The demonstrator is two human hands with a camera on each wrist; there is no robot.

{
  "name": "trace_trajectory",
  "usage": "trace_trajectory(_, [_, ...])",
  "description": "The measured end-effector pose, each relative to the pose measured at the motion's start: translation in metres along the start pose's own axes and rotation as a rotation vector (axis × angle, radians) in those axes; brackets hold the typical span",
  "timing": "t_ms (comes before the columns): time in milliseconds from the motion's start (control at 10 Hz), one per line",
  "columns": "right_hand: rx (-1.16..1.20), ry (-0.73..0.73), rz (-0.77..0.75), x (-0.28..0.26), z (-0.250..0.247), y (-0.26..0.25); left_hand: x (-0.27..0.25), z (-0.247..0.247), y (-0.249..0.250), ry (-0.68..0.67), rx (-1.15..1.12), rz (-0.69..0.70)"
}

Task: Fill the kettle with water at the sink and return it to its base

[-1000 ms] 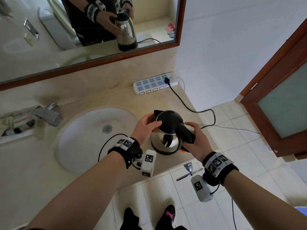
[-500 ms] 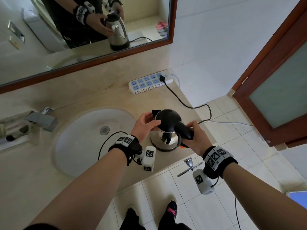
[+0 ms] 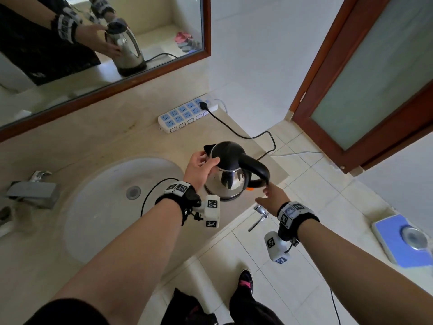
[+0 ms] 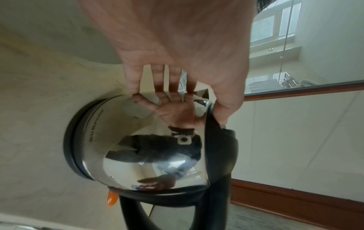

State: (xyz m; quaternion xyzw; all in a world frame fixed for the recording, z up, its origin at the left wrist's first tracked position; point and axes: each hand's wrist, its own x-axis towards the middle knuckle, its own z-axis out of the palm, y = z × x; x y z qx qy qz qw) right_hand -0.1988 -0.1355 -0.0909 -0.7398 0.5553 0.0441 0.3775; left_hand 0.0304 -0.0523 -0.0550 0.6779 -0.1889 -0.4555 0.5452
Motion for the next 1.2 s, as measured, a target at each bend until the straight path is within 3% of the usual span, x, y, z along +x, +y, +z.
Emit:
trace_trajectory(100, [-0.202, -0.123, -0.018, -0.009, 0.02, 0.002, 0.001, -0.004, -0.001, -0.059, 0.02, -0.042])
trace_trajectory(200, [-0.303, -0.152, -0.042, -0.011, 0.034, 0.001, 0.002, -0.008, -0.001, -0.104, 0.039, -0.105])
trace_trajectory(500, [-0.412, -0.082, 0.014, 0.003, 0.052, 0.005, 0.008, -0.013, 0.0, -0.158, -0.047, -0.259])
trace_trajectory(1000, [-0.372, -0.223, 0.039, 0.016, 0.055, 0.01, -0.002, -0.007, 0.008, -0.096, -0.082, -0.236])
trace_trajectory(1100, [-0.38, -0.162, 0.028, 0.011, 0.053, 0.01, -0.005, -0.008, 0.008, -0.1, -0.032, -0.182])
trace_trajectory(1200, [-0.388, -0.156, 0.024, 0.0, 0.051, 0.005, -0.019, -0.015, 0.007, -0.047, 0.183, -0.092])
